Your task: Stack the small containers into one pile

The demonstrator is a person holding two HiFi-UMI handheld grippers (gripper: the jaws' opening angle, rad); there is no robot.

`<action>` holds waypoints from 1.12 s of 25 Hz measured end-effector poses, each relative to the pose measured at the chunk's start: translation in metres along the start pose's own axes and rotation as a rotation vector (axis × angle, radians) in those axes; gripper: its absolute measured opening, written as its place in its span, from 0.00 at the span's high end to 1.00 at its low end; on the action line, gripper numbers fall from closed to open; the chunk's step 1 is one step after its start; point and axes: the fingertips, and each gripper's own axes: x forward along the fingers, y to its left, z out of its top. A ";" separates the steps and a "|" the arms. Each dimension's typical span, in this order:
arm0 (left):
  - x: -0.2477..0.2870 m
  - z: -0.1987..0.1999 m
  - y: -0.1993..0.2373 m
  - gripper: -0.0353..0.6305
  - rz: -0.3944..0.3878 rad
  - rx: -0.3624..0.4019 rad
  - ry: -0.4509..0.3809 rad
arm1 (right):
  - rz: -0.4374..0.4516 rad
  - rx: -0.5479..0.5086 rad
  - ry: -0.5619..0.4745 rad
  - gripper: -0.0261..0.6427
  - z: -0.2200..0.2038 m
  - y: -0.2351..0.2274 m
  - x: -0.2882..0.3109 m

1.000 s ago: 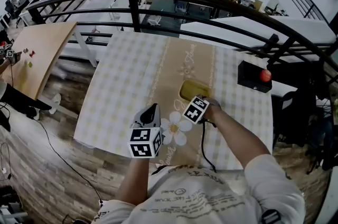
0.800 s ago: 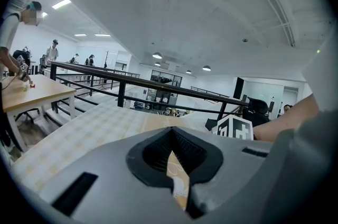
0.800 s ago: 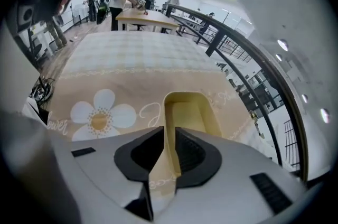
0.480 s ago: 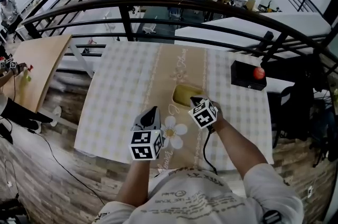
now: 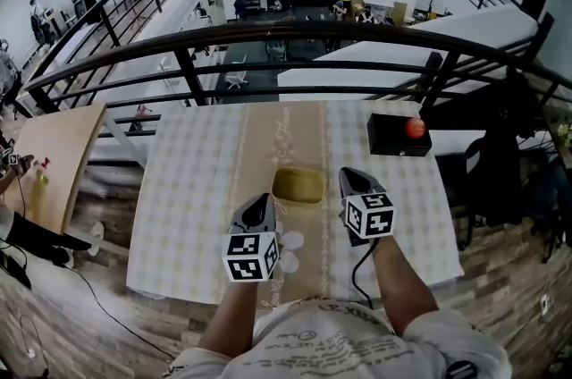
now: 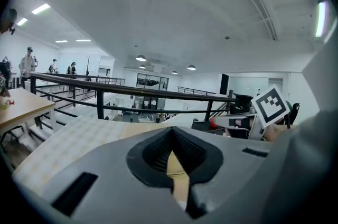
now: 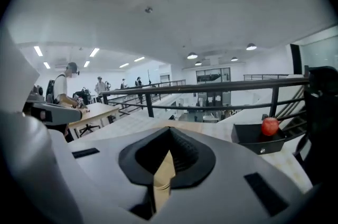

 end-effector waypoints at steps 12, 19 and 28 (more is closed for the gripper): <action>0.025 0.042 -0.058 0.94 -0.088 0.073 -0.094 | -0.119 -0.151 -0.406 0.96 0.083 -0.007 -0.085; 0.022 0.046 -0.063 0.94 -0.087 0.092 -0.106 | -0.072 -0.095 -0.367 0.96 0.071 -0.007 -0.082; 0.019 0.044 -0.059 0.94 -0.070 0.084 -0.102 | -0.048 -0.087 -0.328 0.96 0.062 0.001 -0.075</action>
